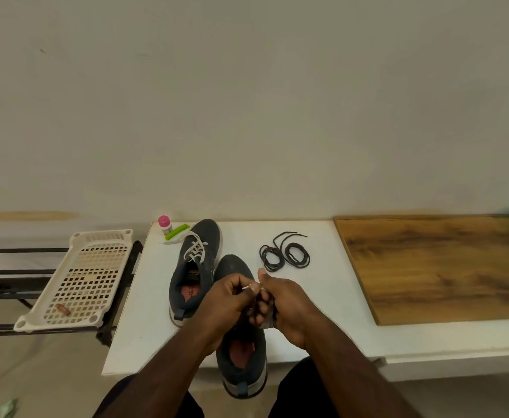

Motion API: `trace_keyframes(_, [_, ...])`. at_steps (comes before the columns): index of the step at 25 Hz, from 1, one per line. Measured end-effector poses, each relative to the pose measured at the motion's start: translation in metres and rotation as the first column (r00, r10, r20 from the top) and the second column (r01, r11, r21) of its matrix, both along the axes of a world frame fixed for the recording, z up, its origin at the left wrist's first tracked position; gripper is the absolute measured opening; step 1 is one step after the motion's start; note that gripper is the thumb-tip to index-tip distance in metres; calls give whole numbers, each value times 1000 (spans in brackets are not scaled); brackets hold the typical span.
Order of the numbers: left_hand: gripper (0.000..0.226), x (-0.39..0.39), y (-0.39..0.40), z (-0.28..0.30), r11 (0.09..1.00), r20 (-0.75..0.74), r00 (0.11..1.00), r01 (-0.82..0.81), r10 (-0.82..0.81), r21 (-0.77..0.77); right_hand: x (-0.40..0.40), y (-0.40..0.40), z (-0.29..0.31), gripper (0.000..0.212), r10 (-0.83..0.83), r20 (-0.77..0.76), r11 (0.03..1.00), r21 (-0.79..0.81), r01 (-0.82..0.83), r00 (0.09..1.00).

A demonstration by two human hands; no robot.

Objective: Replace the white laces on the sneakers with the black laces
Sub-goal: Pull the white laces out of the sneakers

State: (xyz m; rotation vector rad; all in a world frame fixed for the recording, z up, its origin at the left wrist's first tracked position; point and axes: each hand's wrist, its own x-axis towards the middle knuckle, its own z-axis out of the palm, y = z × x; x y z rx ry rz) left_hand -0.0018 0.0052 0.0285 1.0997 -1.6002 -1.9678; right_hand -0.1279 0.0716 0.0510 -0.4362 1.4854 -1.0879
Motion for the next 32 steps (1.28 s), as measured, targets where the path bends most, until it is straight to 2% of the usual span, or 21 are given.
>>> trace_keyframes(3, [22,-13,3,-5,984,122,989,103,-85,-148,-4,0,-15,54,-119,97,993,26,116,988])
trace_keyframes(5, [21,-24,7,-8,943,261,964,133,-51,-307,-9,-1,-22,49,-201,120,979,49,197,972])
trace_keyframes(7, [21,-36,8,-14,904,312,950,119,16,-411,-17,-3,-28,45,-281,130,960,40,279,951])
trace_keyframes(12, [22,-67,8,-22,896,290,956,87,48,-436,-37,-1,-44,33,-418,199,905,5,426,886])
trace_keyframes(15, [20,-70,7,-27,872,316,945,83,84,-483,-55,6,-46,23,-516,182,846,-49,532,837])
trace_keyframes(16, [20,-69,5,-30,865,338,936,86,100,-494,-62,10,-47,19,-489,139,858,-100,503,861])
trace_keyframes(18, [19,-71,1,-34,874,388,915,96,111,-476,-69,15,-51,21,-271,-42,948,-184,259,962])
trace_keyframes(20, [17,-79,-4,-36,901,429,897,93,110,-424,-71,15,-60,25,-80,-207,984,-175,43,975])
trace_keyframes(21, [17,-84,-6,-37,906,451,886,101,105,-412,-73,13,-65,19,-59,-271,987,-157,17,961])
trace_keyframes(22, [18,-89,-8,-39,902,477,874,128,94,-412,-78,11,-70,11,-75,-333,991,-127,34,940])
trace_keyframes(24, [19,-93,-14,-43,885,516,853,181,76,-429,-96,7,-84,13,-105,-484,994,-17,110,869])
trace_keyframes(27, [15,-80,-26,-39,856,498,858,162,123,-490,-126,1,-105,14,87,-690,979,194,68,719])
trace_keyframes(29, [16,-59,-39,-34,820,456,866,100,208,-563,-136,-5,-118,14,190,-759,956,287,58,623])
trace_keyframes(32, [19,-19,-63,-30,756,403,842,-10,360,-655,-142,-14,-131,14,209,-812,948,305,92,544])
